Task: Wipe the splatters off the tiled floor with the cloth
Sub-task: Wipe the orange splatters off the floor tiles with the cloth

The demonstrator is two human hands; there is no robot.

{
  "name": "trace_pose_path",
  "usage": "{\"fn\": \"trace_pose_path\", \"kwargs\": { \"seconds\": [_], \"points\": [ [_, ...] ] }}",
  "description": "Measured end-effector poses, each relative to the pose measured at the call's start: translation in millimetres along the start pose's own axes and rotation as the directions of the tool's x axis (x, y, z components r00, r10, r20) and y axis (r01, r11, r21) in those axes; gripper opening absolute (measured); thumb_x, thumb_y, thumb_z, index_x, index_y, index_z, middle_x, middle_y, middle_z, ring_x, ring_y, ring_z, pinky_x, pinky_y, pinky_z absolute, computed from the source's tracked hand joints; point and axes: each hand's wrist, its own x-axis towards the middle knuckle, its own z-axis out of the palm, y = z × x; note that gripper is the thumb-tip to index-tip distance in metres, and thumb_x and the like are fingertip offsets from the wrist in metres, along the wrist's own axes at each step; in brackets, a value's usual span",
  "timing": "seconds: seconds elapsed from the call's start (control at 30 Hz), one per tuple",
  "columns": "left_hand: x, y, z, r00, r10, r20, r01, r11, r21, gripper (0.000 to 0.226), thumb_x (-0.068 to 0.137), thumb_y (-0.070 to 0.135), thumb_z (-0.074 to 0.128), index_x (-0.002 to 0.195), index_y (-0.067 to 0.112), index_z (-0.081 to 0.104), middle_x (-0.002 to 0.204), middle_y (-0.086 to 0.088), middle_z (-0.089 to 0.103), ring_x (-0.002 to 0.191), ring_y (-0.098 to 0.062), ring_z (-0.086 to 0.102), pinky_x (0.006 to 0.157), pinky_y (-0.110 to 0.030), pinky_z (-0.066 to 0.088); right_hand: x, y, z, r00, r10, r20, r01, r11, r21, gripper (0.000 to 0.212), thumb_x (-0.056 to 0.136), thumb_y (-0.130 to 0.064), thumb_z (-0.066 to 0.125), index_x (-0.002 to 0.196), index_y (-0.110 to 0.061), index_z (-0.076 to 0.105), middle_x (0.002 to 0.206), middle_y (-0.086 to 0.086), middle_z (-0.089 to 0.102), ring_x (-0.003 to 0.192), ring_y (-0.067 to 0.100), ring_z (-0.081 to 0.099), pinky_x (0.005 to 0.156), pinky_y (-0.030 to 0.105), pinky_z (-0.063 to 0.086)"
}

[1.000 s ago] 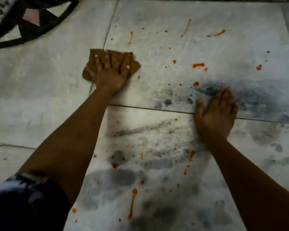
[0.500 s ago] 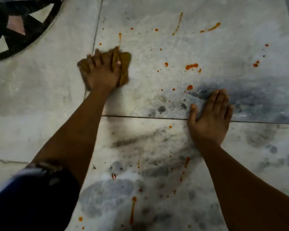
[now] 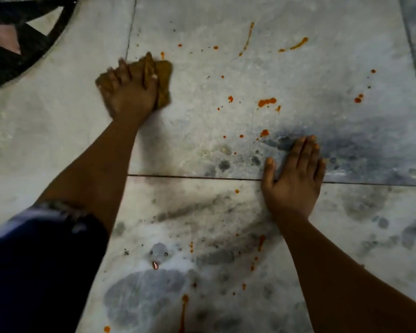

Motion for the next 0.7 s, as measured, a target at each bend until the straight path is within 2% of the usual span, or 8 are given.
{"fn": "trace_pose_path", "kwargs": {
  "seconds": [0.07,0.13,0.23,0.3,0.37,0.5,0.57,0.7],
  "points": [
    [12,33,0,0.999,0.025,0.023,-0.024,1.000,-0.017,0.065,0.096,0.055,0.020,0.151,0.022,0.009,0.159,-0.011,0.002,0.144,-0.036,-0.001,0.112,-0.059,-0.006,1,0,1,1.000,-0.005,-0.011,0.005,1.000,0.002,0.075,0.091,-0.049,0.026,0.148,-0.002,0.016,0.156,0.017,0.014,0.144,0.030,0.012,0.116,0.041,0.005],
    [-9,48,8,0.982,0.187,0.030,-0.187,0.982,0.010,0.062,0.096,0.055,0.021,0.150,0.028,0.006,0.159,-0.008,0.000,0.145,-0.034,-0.002,0.112,-0.057,-0.007,0,1,1,1.000,-0.004,-0.015,0.004,1.000,-0.004,0.075,0.091,-0.049,0.025,0.149,-0.002,0.015,0.156,0.018,0.014,0.144,0.030,0.012,0.116,0.040,0.003],
    [-57,15,13,0.917,0.399,0.021,-0.400,0.915,0.055,0.061,0.093,0.056,0.020,0.149,0.035,0.009,0.159,-0.003,0.004,0.145,-0.031,0.002,0.113,-0.053,0.001,1,1,0,1.000,-0.004,-0.016,0.004,1.000,-0.006,0.075,0.090,-0.049,0.025,0.148,-0.002,0.016,0.156,0.018,0.014,0.144,0.030,0.013,0.116,0.040,0.004],
    [-61,-17,11,0.948,0.318,-0.016,-0.316,0.946,0.073,0.062,0.092,0.052,0.020,0.149,0.028,0.018,0.159,-0.004,0.009,0.145,-0.032,0.007,0.113,-0.053,0.007,0,1,0,1.000,-0.003,-0.020,0.003,1.000,-0.008,0.075,0.091,-0.048,0.027,0.148,-0.002,0.016,0.156,0.018,0.015,0.144,0.030,0.014,0.116,0.040,0.006],
    [-32,-30,7,0.988,0.151,-0.033,-0.148,0.987,0.064,0.059,0.097,0.048,0.023,0.149,0.020,0.021,0.159,-0.007,0.008,0.144,-0.034,0.007,0.113,-0.056,0.005,0,2,1,1.000,-0.001,-0.017,0.000,1.000,-0.015,0.074,0.091,-0.047,0.029,0.148,-0.002,0.017,0.155,0.018,0.016,0.144,0.030,0.015,0.115,0.040,0.006],
    [43,16,-12,0.996,-0.071,0.049,0.074,0.994,-0.077,0.062,0.098,0.050,0.018,0.151,0.020,0.008,0.158,-0.012,-0.001,0.144,-0.037,-0.004,0.111,-0.060,-0.007,0,3,4,1.000,-0.006,-0.026,0.005,1.000,-0.030,0.074,0.091,-0.047,0.030,0.148,-0.001,0.017,0.155,0.019,0.017,0.143,0.030,0.016,0.115,0.041,0.008],
    [62,48,-12,0.996,-0.062,0.070,0.069,0.991,-0.112,0.066,0.096,0.054,0.018,0.151,0.020,0.007,0.158,-0.013,-0.003,0.144,-0.038,-0.006,0.110,-0.060,-0.010,2,2,4,0.999,-0.011,-0.043,0.009,1.000,-0.027,0.075,0.091,-0.049,0.027,0.148,-0.002,0.018,0.155,0.019,0.018,0.143,0.030,0.017,0.115,0.040,0.008],
    [19,62,-4,0.984,0.146,0.098,-0.140,0.988,-0.071,0.070,0.093,0.064,0.018,0.151,0.029,0.002,0.158,-0.010,-0.007,0.144,-0.033,-0.008,0.110,-0.055,-0.014,1,2,4,0.998,-0.006,-0.062,0.004,1.000,-0.024,0.075,0.090,-0.049,0.025,0.146,0.000,0.023,0.153,0.020,0.022,0.142,0.031,0.021,0.114,0.039,0.008]
  ]
}}
